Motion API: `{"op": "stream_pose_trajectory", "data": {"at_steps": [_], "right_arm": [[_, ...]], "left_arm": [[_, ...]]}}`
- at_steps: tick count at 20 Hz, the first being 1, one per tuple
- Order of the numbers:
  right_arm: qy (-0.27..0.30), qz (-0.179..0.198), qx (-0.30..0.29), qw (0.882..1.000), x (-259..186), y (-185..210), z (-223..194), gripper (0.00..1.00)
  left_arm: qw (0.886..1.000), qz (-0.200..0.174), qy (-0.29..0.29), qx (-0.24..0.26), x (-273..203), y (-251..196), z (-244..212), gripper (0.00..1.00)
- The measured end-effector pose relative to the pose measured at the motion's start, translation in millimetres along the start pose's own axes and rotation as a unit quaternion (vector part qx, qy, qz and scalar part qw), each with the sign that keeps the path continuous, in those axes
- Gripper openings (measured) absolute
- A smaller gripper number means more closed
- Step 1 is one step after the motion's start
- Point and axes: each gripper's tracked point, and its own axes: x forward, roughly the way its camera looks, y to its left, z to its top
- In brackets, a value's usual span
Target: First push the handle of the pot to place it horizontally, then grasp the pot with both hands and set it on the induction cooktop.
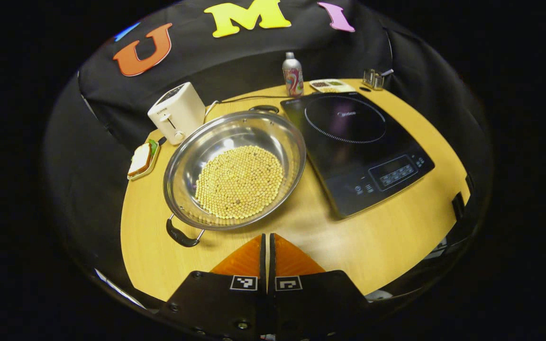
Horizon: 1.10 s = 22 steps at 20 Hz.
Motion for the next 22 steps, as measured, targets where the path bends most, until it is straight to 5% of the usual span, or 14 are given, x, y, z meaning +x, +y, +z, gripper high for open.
{"op": "stream_pose_trajectory", "data": {"at_steps": [2, 3, 6, 7, 8, 10, 12, 13, 14, 18, 19, 20, 21, 22], "right_arm": [[0.013, 0.012, 0.006, 1.000, 15.8, -0.6, -4.8, 0.97], [0.018, 0.016, 0.004, 1.000, 21.8, -0.1, -5.8, 0.97], [0.018, 0.012, -0.016, 1.000, 33.3, 0.1, 1.8, 0.96], [0.019, 0.009, -0.019, 1.000, 36.1, 2.2, 3.8, 0.97], [0.022, 0.005, -0.017, 1.000, 38.1, 4.7, 4.9, 0.97], [0.027, -0.001, -0.009, 1.000, 40.0, 10.4, 5.1, 0.97], [0.026, -0.009, -0.002, 1.000, 42.9, 13.9, 4.1, 0.97], [0.031, -0.012, -0.002, 0.999, 43.9, 14.7, 0.6, 0.97], [0.035, -0.016, -0.003, 0.999, 44.3, 15.0, -1.1, 0.97], [0.040, -0.030, -0.005, 0.999, 43.9, 11.4, -2.0, 0.99], [0.041, -0.033, -0.004, 0.999, 43.1, 10.3, -2.5, 0.97], [0.041, -0.035, -0.003, 0.999, 42.3, 10.0, -1.6, 0.97], [0.042, -0.037, -0.004, 0.998, 41.2, 10.4, -3.7, 0.97], [0.042, -0.039, -0.006, 0.998, 40.6, 9.6, -4.2, 0.99]], "left_arm": [[1.000, -0.009, 0.026, 0.002, 12.0, 5.3, -6.2, 0.10], [0.999, -0.009, 0.039, 0.003, 17.9, 10.9, -7.8, 0.00], [0.998, -0.006, 0.053, 0.016, 31.4, 29.9, -8.7, 0.00], [0.998, -0.009, 0.061, 0.020, 33.3, 35.3, -12.0, 0.10], [0.997, -0.004, 0.066, 0.027, 34.6, 44.0, -14.5, 0.00], [0.997, -0.001, 0.073, 0.031, 40.9, 58.6, -18.5, 0.10], [0.996, 0.000, 0.078, 0.035, 45.7, 69.6, -19.4, 0.00], [0.996, -0.006, 0.080, 0.034, 46.1, 69.5, -20.4, 0.11], [0.996, -0.008, 0.080, 0.038, 46.7, 69.8, -19.8, 0.00], [0.995, -0.004, 0.085, 0.047, 48.7, 80.3, -22.4, 0.00], [0.995, -0.004, 0.084, 0.046, 50.6, 85.3, -22.8, 0.10], [0.995, -0.002, 0.085, 0.045, 51.8, 89.5, -22.8, 0.00], [0.995, 0.004, 0.085, 0.043, 51.7, 96.2, -23.1, 0.10], [0.996, 0.011, 0.081, 0.043, 51.7, 102.6, -21.6, 0.00]]}}
